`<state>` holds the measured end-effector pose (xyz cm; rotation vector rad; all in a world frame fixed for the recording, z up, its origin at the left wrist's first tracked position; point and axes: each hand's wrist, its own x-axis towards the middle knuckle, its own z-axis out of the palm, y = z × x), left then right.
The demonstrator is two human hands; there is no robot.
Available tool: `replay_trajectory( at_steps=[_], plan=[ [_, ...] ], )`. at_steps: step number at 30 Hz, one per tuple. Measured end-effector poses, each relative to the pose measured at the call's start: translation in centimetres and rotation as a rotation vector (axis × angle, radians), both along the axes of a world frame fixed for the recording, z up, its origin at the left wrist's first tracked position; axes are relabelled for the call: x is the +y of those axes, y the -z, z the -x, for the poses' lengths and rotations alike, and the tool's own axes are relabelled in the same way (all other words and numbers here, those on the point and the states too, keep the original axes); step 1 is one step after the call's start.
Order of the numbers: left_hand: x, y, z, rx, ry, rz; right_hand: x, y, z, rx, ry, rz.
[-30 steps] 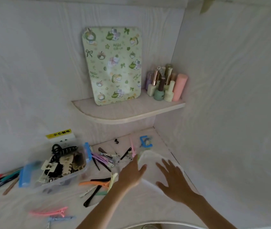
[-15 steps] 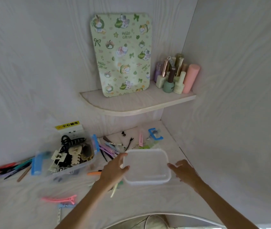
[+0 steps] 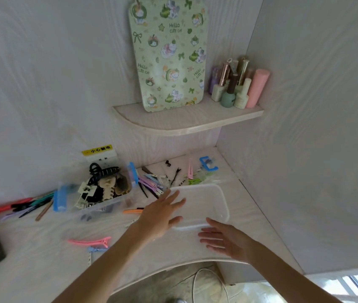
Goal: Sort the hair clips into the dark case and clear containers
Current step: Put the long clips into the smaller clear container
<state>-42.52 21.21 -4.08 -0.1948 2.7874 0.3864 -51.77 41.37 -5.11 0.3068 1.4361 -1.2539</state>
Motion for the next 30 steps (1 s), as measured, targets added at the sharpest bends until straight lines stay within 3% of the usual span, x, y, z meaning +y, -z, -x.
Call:
replay_trajectory(
  at_steps=[4, 11, 15, 20, 30],
  plan=[
    [0.2, -1.2, 0.1, -0.062, 0.04, 0.047, -0.3, 0.6, -1.1, 0.076, 0.064, -0.021],
    [1.8, -2.2, 1.2, -0.065, 0.173, 0.377, -0.4, 1.3, -2.1, 0.222, 0.161, -0.033],
    [4.4, -2.2, 1.5, -0.032, 0.279, 0.647, -0.6, 1.9, -2.9, 0.299, 0.246, -0.003],
    [7.8, -1.4, 3.1, -0.21, 0.518, 1.059, -0.8, 2.2, -3.5, 0.351, 0.315, 0.018],
    [8.4, 1.8, 2.7, -0.138, 0.523, 1.374, -0.7, 2.5, -3.9, 0.48, 0.31, -0.02]
  ],
)
